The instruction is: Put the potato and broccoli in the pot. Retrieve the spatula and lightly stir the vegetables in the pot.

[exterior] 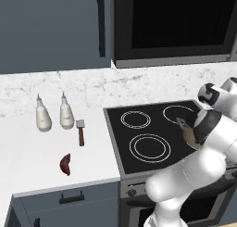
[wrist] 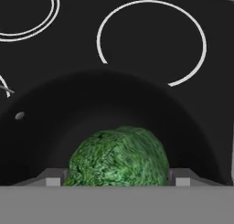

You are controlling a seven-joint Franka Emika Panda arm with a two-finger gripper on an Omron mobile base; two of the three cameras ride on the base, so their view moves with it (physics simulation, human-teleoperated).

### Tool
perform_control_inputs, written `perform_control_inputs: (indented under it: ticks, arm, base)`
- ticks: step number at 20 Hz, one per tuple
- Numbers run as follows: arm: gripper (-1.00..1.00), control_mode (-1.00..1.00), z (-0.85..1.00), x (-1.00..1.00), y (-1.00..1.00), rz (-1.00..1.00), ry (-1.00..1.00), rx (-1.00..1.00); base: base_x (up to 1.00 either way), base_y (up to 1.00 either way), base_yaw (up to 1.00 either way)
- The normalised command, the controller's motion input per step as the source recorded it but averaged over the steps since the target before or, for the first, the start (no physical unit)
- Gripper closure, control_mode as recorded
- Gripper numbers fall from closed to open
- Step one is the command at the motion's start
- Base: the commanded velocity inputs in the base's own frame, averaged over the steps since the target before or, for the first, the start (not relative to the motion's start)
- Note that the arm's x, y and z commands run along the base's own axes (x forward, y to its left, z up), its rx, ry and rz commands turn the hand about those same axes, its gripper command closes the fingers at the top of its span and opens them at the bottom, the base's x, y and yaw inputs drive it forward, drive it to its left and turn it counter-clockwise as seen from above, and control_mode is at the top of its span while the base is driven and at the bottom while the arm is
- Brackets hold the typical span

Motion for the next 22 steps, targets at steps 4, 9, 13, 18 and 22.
perform_control_inputs:
  ticks: [4,9,13,18,22]
  arm:
    - [1.00,-1.00,-0.49,0.34,0.00,0.00,0.06,0.01]
    - [1.00,-1.00,-0.54,0.03,-0.02,0.00,0.00,0.00]
    - [-1.00,-1.00,-0.33,0.00,0.00,0.00,0.00,0.00]
    - [-1.00,-1.00,0.01,-0.02,0.00,0.00,-0.01,0.00]
    - [-1.00,-1.00,0.12,-0.15,0.04,0.00,0.00,0.00]
  base:
    - [0.00,0.00,0.00]
    - [0.00,0.00,0.00]
    - [0.00,0.00,0.00]
    - [0.00,0.00,0.00]
    - [0.00,0.00,0.00]
